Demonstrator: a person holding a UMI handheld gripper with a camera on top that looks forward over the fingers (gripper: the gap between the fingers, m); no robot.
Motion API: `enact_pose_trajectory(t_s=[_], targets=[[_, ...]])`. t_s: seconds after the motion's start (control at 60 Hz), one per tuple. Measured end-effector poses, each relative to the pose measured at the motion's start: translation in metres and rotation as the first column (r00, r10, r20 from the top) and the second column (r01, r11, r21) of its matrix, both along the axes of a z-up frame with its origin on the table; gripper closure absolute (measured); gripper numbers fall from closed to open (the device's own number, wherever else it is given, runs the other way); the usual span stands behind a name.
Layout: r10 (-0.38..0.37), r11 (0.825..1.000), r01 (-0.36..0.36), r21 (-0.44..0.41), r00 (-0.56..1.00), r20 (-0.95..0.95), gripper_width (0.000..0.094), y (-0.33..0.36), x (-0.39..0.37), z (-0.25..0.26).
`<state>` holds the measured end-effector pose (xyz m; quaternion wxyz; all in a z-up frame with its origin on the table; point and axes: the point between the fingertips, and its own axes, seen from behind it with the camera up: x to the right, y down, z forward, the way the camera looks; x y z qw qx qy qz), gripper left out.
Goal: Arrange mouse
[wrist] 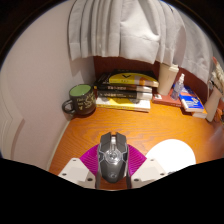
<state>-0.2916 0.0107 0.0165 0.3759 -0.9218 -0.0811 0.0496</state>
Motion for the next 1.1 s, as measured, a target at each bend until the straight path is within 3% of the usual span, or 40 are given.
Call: enact_pose_trajectory(t_s=[0.2,0.317,0.417,0.567,0.767,0.933,1.1], targets=[[0.046,0.985,-0.042,0.166,0.999,-0.019,0.0579,0.001,0.028,0.121],[0.020,0.966,-0.014,0.260,1.000,-0.021,0.0580,0.000,0.078,0.185],[-0.029,0.954,0.031,0.298,1.000,-0.010,0.0580,0.000,0.133,0.207],[-0.084,0.963,0.084,0.255,0.996,-0.011,0.0581,-0.002,0.196,0.170],[-0.083,0.994,0.081,0.067,0.996,0.025,0.0581,-0.022,0.214,0.056],[-0.089,0.995,0.089,-0.036,0.996,-0.004,0.0580,-0.040,0.201,-0.008],[-0.088,0.995,0.088,-0.049,0.996,-0.001,0.0563,-0.044,0.195,-0.028]])
